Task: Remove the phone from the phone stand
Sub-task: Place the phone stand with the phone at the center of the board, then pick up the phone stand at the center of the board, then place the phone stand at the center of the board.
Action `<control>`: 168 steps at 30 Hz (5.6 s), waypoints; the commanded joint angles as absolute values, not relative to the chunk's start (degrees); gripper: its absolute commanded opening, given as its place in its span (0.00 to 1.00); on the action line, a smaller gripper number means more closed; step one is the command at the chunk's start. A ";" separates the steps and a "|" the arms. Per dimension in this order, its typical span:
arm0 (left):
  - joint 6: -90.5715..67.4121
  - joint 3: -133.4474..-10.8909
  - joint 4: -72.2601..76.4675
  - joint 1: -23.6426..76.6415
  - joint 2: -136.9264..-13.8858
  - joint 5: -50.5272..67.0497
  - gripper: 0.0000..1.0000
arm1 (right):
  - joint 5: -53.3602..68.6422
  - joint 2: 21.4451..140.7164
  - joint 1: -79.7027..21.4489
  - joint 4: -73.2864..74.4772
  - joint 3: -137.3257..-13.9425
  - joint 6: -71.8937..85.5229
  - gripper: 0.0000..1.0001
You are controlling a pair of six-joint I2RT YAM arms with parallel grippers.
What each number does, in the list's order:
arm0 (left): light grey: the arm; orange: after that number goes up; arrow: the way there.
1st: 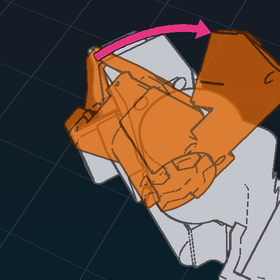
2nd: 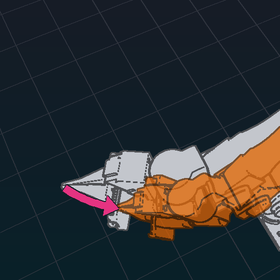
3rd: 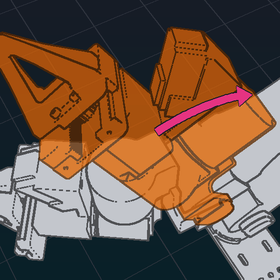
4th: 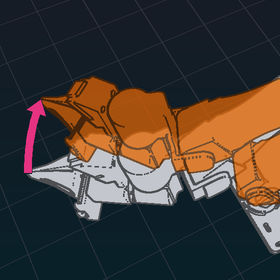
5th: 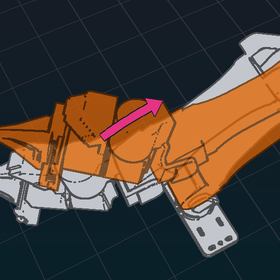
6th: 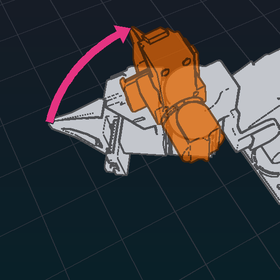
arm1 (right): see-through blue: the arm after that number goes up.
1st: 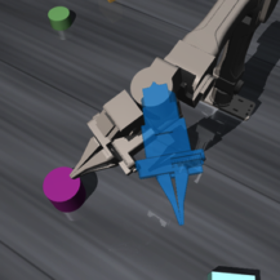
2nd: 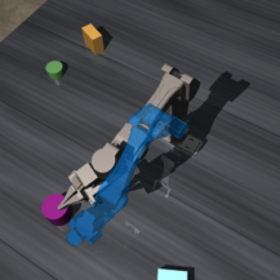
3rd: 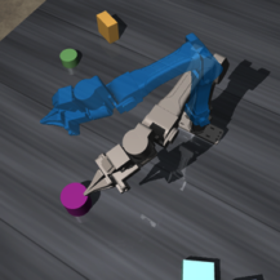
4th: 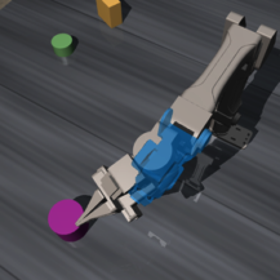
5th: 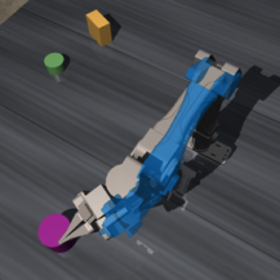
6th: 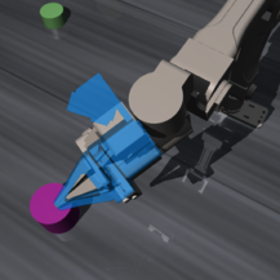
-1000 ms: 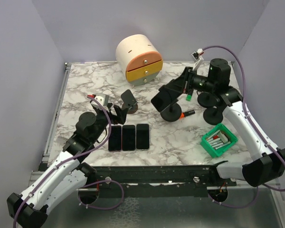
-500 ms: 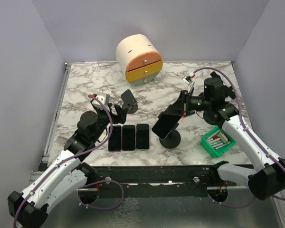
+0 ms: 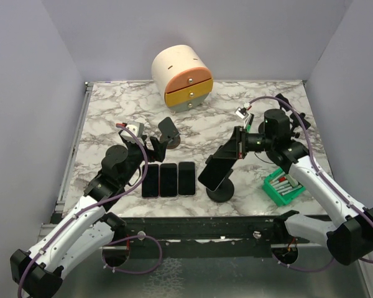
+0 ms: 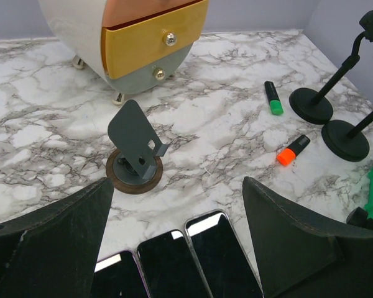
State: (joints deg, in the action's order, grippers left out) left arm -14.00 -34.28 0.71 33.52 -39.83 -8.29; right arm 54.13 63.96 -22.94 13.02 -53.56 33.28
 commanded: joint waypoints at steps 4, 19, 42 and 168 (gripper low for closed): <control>-13.45 -35.43 0.79 33.84 -40.25 -8.18 0.85 | 58.49 63.05 -23.47 9.15 -53.36 35.64 0.00; -13.46 -35.50 0.70 33.84 -40.26 -8.02 0.85 | 52.62 62.19 -23.47 12.09 -49.96 32.28 0.33; -14.37 -35.92 0.09 33.84 -42.02 -9.23 0.85 | 24.82 54.93 -23.47 33.91 -61.77 24.52 0.78; -37.58 -84.73 37.35 31.91 -122.44 29.45 0.54 | 14.93 32.04 -26.47 31.13 -59.28 18.85 0.74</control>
